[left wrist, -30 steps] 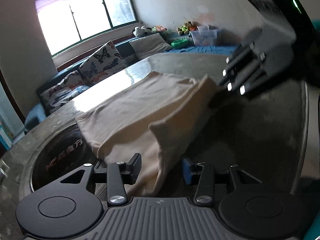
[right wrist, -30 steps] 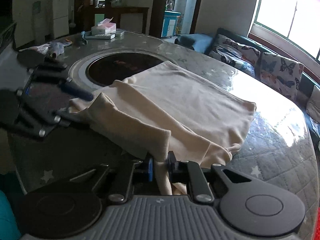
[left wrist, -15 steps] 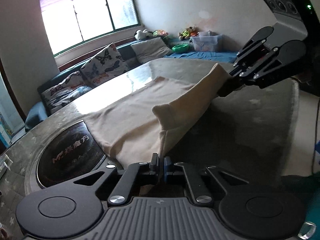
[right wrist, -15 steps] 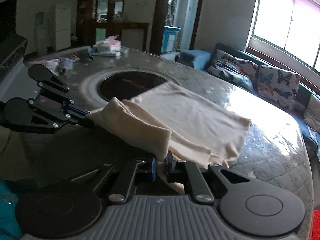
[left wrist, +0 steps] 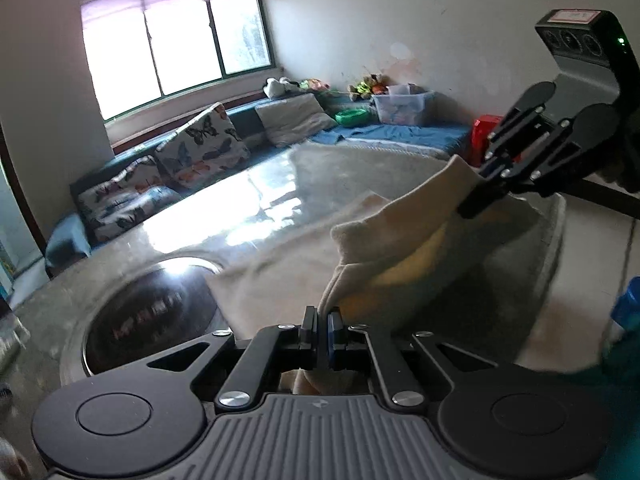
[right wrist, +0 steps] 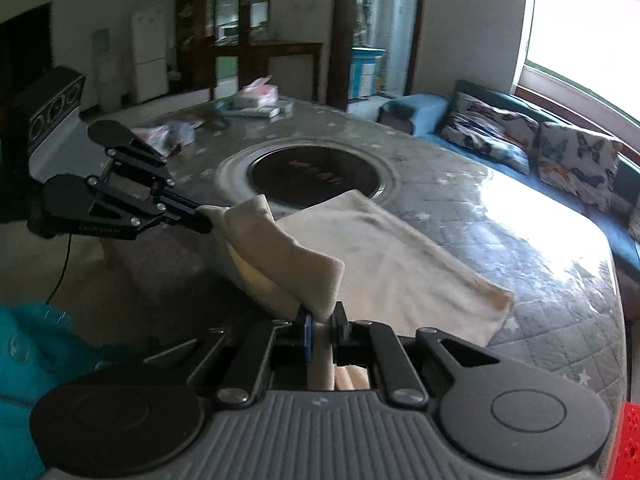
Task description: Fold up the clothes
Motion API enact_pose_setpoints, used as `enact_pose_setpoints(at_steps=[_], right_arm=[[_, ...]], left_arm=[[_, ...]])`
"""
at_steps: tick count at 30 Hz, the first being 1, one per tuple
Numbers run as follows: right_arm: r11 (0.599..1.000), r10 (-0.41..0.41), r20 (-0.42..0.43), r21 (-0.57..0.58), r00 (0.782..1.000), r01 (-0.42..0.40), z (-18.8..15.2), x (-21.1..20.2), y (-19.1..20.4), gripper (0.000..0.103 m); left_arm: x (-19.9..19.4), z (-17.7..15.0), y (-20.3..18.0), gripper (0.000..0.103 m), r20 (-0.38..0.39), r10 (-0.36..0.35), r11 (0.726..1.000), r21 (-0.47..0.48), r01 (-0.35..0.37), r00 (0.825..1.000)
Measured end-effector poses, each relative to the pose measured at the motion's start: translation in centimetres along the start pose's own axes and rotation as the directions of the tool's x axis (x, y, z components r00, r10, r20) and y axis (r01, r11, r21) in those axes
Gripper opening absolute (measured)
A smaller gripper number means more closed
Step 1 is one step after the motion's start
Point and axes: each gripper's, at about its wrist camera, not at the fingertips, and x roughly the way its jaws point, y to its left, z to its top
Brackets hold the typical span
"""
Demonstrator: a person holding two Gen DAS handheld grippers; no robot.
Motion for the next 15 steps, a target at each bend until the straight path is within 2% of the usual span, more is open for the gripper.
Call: enact_pose_setpoints(at_steps=[7,11,15], right_arm=[[0.996,-0.065,0.002,0.060,0.998,0.065,3.1,3.1,-5.3,0.008],[0.988,-0.113,-0.038,0.101,0.993,0.116,4.6,7.6,-9.0,0.008],[0.969,-0.152,-0.073,0.184,0.986,0.163,4.2,12.1,-11.8,0.008]], left_arm=[[7.0,4.2,4.5,0.005,0.001,0.046,0.999,-0.009,-0.046,0.999],[12.6,5.3,6.5,0.005,-0.051,0.084,0.996,-0.039,-0.086,0.995],[17.5,4.9,7.5,0.006,-0.126,0.113,0.989,-0.076,-0.123,0.986]])
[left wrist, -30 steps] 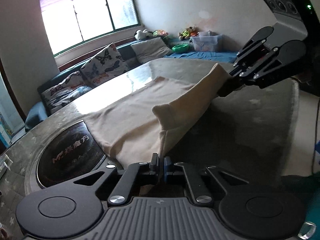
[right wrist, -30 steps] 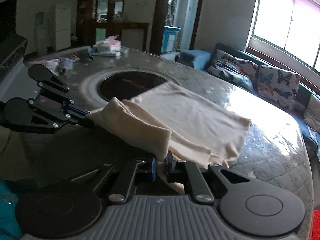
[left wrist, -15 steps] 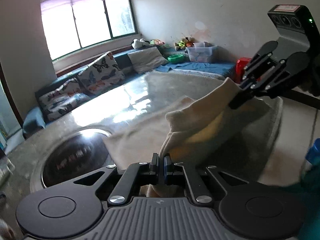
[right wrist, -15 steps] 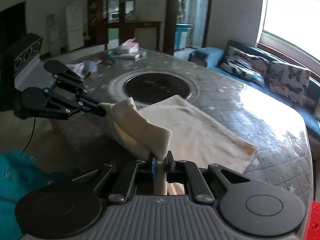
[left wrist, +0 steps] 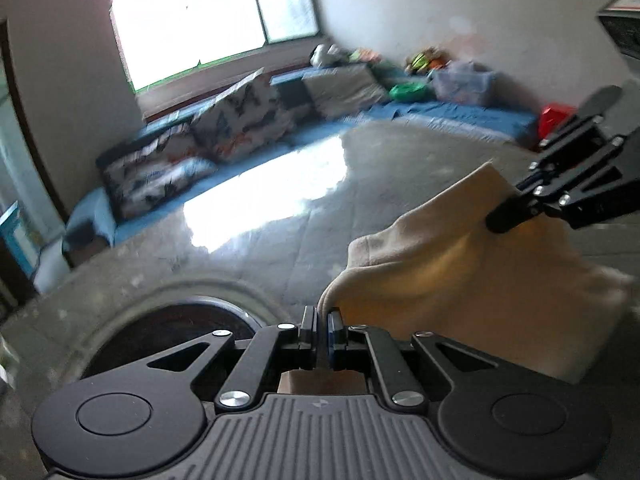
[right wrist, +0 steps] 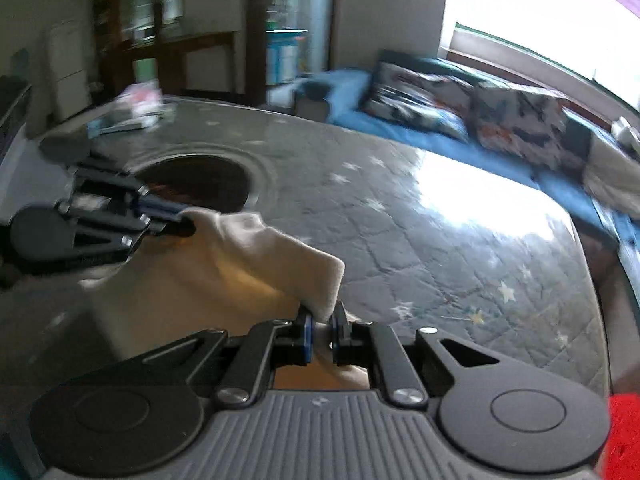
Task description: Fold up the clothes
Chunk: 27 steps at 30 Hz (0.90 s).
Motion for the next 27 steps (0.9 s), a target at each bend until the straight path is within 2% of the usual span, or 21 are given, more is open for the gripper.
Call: enact_pose_setpoints(at_steps=[3,6,9,12,16,19,22,27], right_arm=[[0.998,-0.030,-0.004,0.057,1.000,0.030,-0.6,2.2,-0.7,0.012],[0.992,-0.062,-0.009,0.111,0.998,0.063,-1.3,3.3,-1.3,0.015],[0.983,-0.102,0.007,0.156,0.995,0.099,-1.8,2.8,-1.5,0.018],[0.982,-0.072,0.048,0.176,0.996,0.063,-1.6,1.7,-1.5,0.018],[0.986,-0.024,0.039,0.169,0.999,0.018,-1.1,2.2,-0.5,0.017],[0.984,-0.017,0.018,0.178,1.000,0.013,-0.8,3.7,-0.1,0.017],[0.981,-0.020,0.003,0.194,1.000,0.019,-0.8,5.1,-0.1,0.017],[0.982,-0.037,0.003,0.183,0.999,0.036,-1.0,6.1,0.2,0.017]], left_arm=[[1.4,-0.2,0.3,0.011,-0.025,0.027,0.999,-0.040,-0.028,0.999],[1.2,-0.1,0.6,0.024,-0.019,0.046,0.997,-0.064,-0.047,0.999],[1.1,-0.1,0.9,0.024,-0.013,0.065,0.994,-0.089,-0.066,0.998],[0.8,0.0,1.2,0.025,-0.006,0.079,0.990,-0.115,-0.080,0.997],[0.1,1.2,1.0,0.025,0.019,-0.015,0.988,-0.152,0.017,1.000],[0.5,1.5,0.1,0.025,0.005,-0.078,0.987,-0.142,0.078,0.997],[1.7,1.6,-0.9,0.025,-0.024,-0.102,0.987,-0.125,0.099,0.994],[3.6,2.0,-1.1,0.025,-0.050,-0.101,0.984,-0.150,0.092,0.994]])
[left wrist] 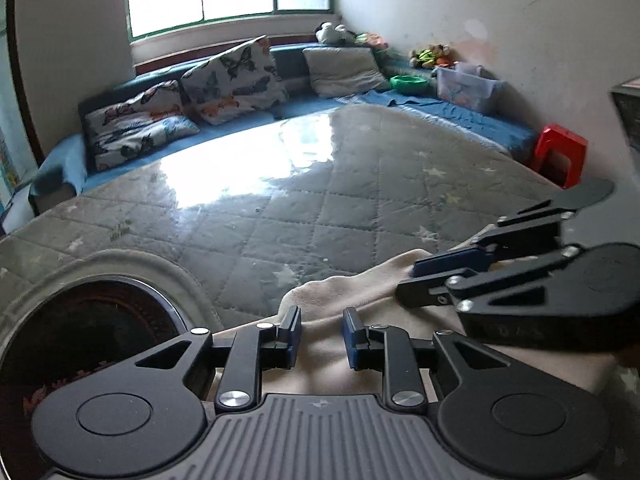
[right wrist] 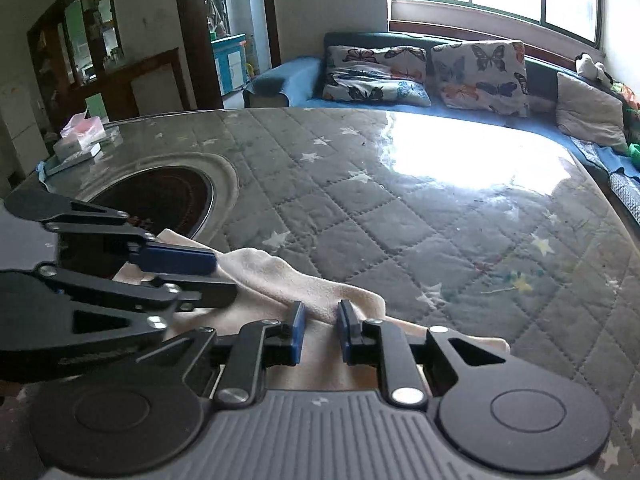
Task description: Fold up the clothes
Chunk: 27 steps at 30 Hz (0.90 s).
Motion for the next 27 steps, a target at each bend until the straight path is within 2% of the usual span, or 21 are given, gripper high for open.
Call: enact_pose_setpoints(at_steps=[5,13,19,27], right_arm=[[1.000,0.003,0.018,0.005,1.000,-0.003,-0.1,-0.6,-0.3,0.017],[0.999,-0.003,0.035,-0.035,0.999,0.004,-2.5,-5.2,-0.2,0.017],[0.997,-0.077,0.019,0.011,0.997,0.077,-4.7,-6.3,-2.5,0.017],[0.997,-0.076,0.060,0.023,0.995,0.075,-3.7,-6.3,-2.6,0.019]], left_arm=[[0.4,0.3,0.2,0.026,0.001,0.006,0.999,-0.047,-0.006,1.000],[0.5,0.3,-0.6,0.027,0.008,0.034,0.999,-0.024,-0.034,0.999],[0.7,0.4,-0.8,0.028,0.009,0.046,0.999,-0.018,-0.046,0.999],[0.9,0.5,-1.0,0.029,0.008,0.059,0.998,-0.017,-0.059,0.998]])
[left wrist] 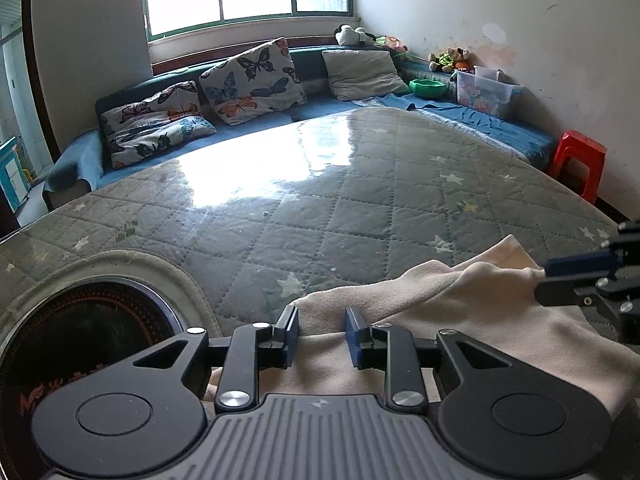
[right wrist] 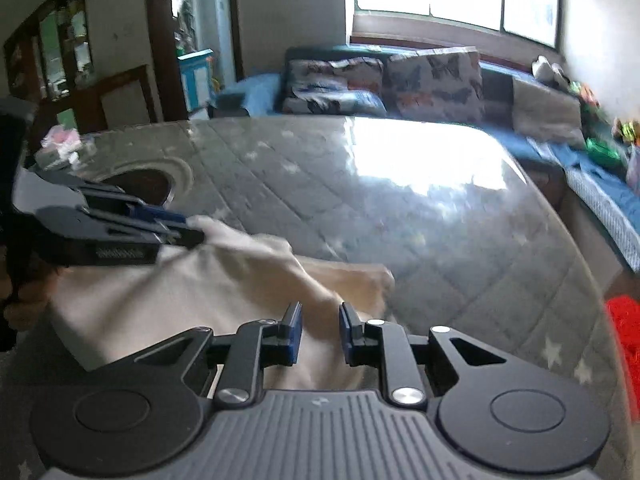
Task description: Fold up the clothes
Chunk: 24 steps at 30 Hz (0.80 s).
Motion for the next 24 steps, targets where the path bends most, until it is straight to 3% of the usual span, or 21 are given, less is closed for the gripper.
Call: enact_pose_setpoints(at_steps=[7,11,14,19,24], right_arm=[[1.000,0.008,-0.019,0.004,1.000,-0.008,1.1,2.7,0.5,0.011],[1.000,0.010,-0.041,0.028,0.999,-0.009,1.4,4.0,0.1,0.007],[0.999,0.017,-0.027,0.040,0.999,-0.016,1.3,2.7,-0.4,0.008],[0.998,0.057,-0.019,-0.037,0.998,-0.058,0.9,-0.6,0.7,0.008],[0.991,0.095,-0.023,-0.087,0.995,-0.097,-0.6,-3.3,2.5,0.009]], left_arm=[[0.2,0.0,0.0,0.031,-0.002,0.006,1.000,-0.003,-0.006,1.000],[0.2,0.0,0.4,0.039,-0.002,0.010,1.000,-0.015,-0.010,1.000],[0.2,0.0,0.8,0.039,-0.007,0.001,0.999,-0.036,-0.001,1.000],[-0.3,0.1,0.9,0.039,-0.005,-0.001,0.998,-0.059,0.001,1.000],[-3.6,-0.6,0.4,0.039,0.046,-0.017,0.998,-0.054,0.020,0.999]])
